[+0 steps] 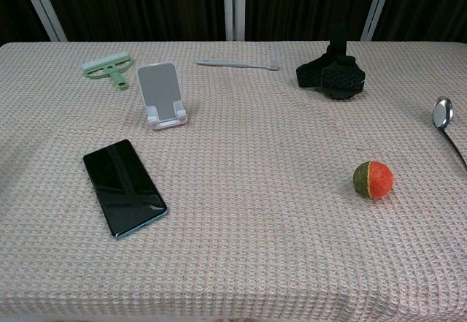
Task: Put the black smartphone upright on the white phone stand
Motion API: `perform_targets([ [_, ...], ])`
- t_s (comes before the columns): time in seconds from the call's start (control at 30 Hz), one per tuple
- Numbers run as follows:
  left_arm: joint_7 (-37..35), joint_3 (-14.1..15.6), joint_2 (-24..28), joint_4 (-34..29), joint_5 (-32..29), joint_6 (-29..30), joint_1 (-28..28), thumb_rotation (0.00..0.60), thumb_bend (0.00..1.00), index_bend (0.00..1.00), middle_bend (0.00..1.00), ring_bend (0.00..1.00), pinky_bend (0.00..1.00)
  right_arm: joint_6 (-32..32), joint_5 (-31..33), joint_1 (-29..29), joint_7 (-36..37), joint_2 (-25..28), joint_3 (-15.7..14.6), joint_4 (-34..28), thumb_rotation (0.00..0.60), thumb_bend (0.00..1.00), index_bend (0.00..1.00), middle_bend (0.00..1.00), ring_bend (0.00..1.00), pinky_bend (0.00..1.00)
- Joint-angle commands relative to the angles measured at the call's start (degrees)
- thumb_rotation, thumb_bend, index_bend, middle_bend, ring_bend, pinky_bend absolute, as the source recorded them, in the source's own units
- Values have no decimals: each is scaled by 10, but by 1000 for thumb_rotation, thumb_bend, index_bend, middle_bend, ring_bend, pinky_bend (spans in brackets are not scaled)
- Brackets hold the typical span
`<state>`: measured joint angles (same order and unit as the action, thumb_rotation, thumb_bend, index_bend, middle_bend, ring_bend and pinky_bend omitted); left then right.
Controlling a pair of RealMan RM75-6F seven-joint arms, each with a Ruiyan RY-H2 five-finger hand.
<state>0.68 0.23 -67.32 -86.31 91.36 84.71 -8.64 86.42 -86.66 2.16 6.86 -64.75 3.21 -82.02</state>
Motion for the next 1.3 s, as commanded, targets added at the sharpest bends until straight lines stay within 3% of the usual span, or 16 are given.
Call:
perform_targets([
  [0.03, 0, 0, 0, -1, -1, -1, 1, 327, 115, 77, 63, 80, 236, -1, 0, 0, 0, 0, 0, 0, 600, 141, 0, 0, 0, 0],
  [0.2, -3, 4, 3, -1, 18, 2, -4, 359, 116, 77, 63, 80, 236, 2, -2, -1, 1, 0, -1, 0, 600, 141, 0, 0, 0, 0],
  [0.43, 35, 15, 27, -28, 100, -47, -62, 596, 111, 77, 60, 81, 247, 9, -4, -4, 0, 4, -1, -7, 600, 141, 0, 0, 0, 0],
  [0.7, 91, -2, 9, -73, 140, -164, -162, 600, 112, 73, 59, 81, 249, 16, -2, -7, -3, 10, 3, -19, 600, 141, 0, 0, 0, 0],
  [0.97, 127, -12, -56, -30, 110, -300, -246, 600, 126, 69, 57, 81, 249, 21, 5, -16, 14, 14, 2, -2, 600, 141, 0, 0, 0, 0],
  [1.3, 182, 1, -98, 4, 94, -368, -291, 600, 131, 64, 50, 81, 244, 21, 8, -19, 36, 19, 4, 10, 600, 142, 0, 0, 0, 0],
])
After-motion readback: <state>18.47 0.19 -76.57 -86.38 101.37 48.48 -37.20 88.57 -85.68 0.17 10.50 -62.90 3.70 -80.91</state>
